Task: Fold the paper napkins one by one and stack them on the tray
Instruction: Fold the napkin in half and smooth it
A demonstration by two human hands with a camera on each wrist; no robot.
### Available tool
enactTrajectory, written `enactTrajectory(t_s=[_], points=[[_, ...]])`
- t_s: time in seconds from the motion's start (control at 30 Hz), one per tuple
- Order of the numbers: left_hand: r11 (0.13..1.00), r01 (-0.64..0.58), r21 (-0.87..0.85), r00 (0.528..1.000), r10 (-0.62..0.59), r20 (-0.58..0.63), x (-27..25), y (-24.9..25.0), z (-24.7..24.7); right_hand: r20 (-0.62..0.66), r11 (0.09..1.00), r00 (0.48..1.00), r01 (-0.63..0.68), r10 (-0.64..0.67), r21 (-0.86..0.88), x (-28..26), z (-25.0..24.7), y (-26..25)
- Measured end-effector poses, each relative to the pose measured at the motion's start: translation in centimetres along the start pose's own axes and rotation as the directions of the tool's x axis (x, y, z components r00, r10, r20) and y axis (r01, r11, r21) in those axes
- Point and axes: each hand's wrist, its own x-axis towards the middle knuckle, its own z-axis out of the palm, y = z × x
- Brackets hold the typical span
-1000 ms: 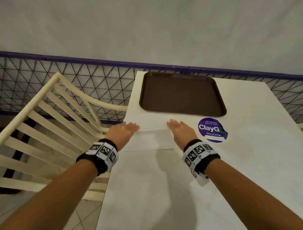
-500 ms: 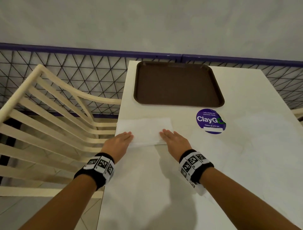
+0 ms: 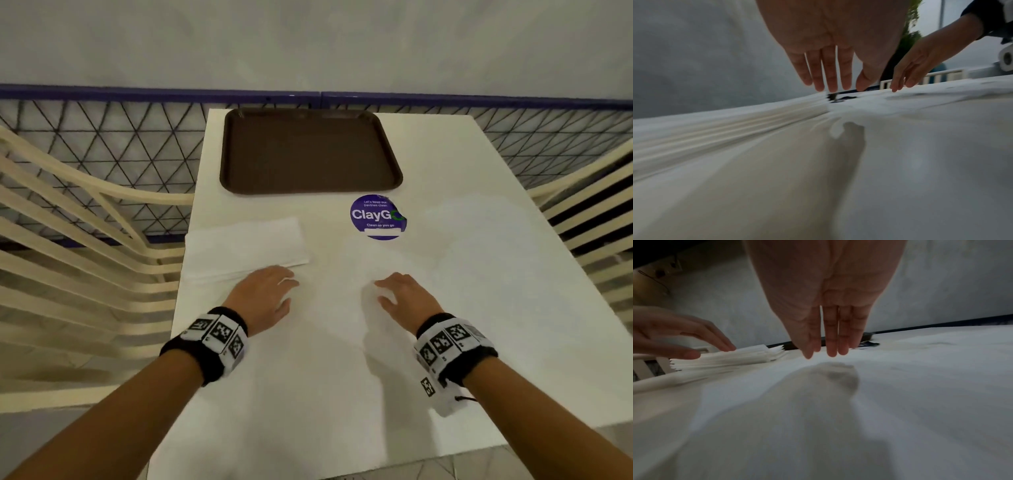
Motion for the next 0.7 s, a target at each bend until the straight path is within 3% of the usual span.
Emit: enactTrajectory(t_s=[0.1,0.23,0.4,0.53,0.57,0.63,0.7], points=[[0.990,-0.140,-0.034,0.987,0.142,0.072,1.7,3.5,1.0,0.033,0.999,0.999,-0.033,0.032,0.030,-2.7,1.0,2.4],[0.979,-0.203,-0.028,0.957,0.205,0.206,3.3,6.8,2.1,0.093,0.996,0.995,-0.047,0.040,0.071,-4.9,2.4,3.0],[0.997,-0.081,-0.001,0.979,0.080,0.185,5.1,8.9,2.6,0.069,0.996,0.996,-0.058,0.054,0.063,-5.4,2.7,2.5],[0.993,-0.078,0.085,0.977,0.059,0.206,5.9,9.3,2.0,0.050,0.999,0.998,-0.046,0.046,-0.002,-5.5,2.7,2.1],[0.997,-0.059,0.043,0.974,0.048,0.220,6.0,9.4,1.8,0.042,0.999,0.998,-0.040,0.041,-0.020,-5.5,2.8,2.0],[0.996,-0.030,0.080,0.986,0.016,0.168,6.2,9.7,1.5,0.021,0.998,0.999,-0.029,0.030,-0.047,-5.5,3.0,2.0],[0.998,-0.029,0.047,0.962,0.015,0.273,6.4,10.1,0.9,-0.006,0.999,1.000,-0.029,0.029,-0.038,-5.4,3.2,2.1]])
